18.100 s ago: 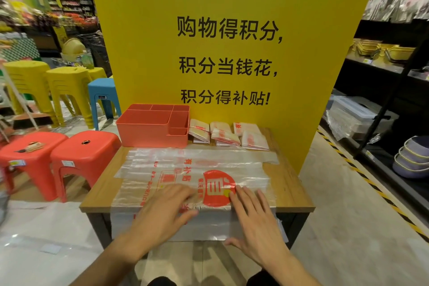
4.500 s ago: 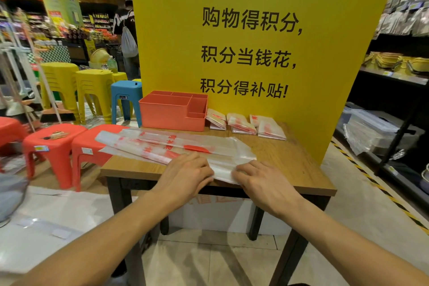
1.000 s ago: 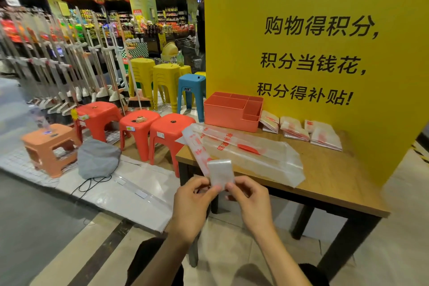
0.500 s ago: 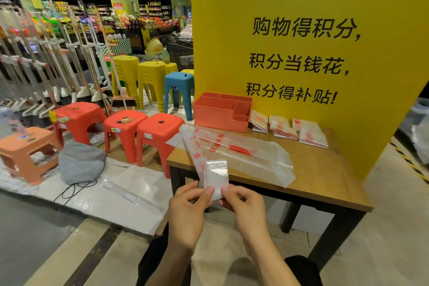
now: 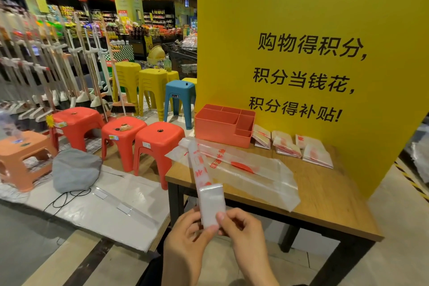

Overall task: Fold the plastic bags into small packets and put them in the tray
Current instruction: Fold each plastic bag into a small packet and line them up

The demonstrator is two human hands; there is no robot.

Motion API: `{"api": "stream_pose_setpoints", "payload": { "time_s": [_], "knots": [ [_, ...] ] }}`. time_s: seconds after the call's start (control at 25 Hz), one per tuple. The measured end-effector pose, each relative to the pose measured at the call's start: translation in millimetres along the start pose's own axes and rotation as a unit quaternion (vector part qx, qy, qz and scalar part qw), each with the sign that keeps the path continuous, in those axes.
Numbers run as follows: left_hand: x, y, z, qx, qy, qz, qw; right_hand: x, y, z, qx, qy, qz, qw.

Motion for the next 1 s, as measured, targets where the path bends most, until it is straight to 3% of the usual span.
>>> {"api": "stream_pose_setpoints", "payload": {
  "time_s": [0.12, 0.28, 0.64, 1.0],
  "knots": [
    [1.0, 1.9, 3.9, 0.025, 0.018, 0.029, 0.999, 0.4, 4.1, -1.2, -0.012, 0.041, 0.034, 0.999],
    [9.4, 2.4, 6.2, 0.006, 0.026, -0.023, 0.999, -12.3, 14.9, -5.8, -0.033, 0.018, 0.036, 0.999],
    [-2.5, 10.6, 10.0, -0.074, -0.064, -0.131, 0.987, -1.9, -0.4, -10.2, 0.033, -0.027, 0.02, 0.999],
    [-10.4, 4.9, 9.8, -0.078, -0.026, -0.027, 0.996, 6.4, 2.2, -9.4, 0.03, -0.036, -0.04, 0.998]
  ]
}}
Point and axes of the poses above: each hand's wrist, its own z-axis towards the middle knuckle, its own x-axis out of the palm, y = z × x, the point moved 6 cm from there along z, towards the middle knuckle, and after that the axes turned 13 degrees about y, right-handed, at the moved point
